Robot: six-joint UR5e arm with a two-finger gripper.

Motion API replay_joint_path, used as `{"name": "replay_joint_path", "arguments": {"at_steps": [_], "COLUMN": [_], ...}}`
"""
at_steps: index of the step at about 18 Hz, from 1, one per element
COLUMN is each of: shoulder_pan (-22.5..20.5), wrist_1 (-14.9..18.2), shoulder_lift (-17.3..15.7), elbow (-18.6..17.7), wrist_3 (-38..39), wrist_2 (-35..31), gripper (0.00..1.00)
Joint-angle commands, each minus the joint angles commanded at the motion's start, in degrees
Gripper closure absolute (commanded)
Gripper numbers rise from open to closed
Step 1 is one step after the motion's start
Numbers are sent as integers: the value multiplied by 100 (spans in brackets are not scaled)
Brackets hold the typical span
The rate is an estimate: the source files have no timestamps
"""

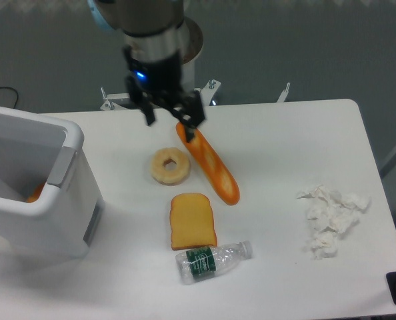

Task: Close the trash can
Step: 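Raise the gripper and move it toward the open white trash can lid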

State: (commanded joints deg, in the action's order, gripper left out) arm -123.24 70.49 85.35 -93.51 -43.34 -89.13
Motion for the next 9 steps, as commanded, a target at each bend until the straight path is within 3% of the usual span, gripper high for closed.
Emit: {"name": "replay_joint_path", "arguments": {"at_steps": [3, 9], "shoulder_pan": [484, 1275], "wrist_1": [-70, -114], "shoulder_lift": [-228, -264], "elbow": [-167, -150], "wrist_3": [614, 1670], "wrist_2": [149, 598], "gripper": [0, 0]}}
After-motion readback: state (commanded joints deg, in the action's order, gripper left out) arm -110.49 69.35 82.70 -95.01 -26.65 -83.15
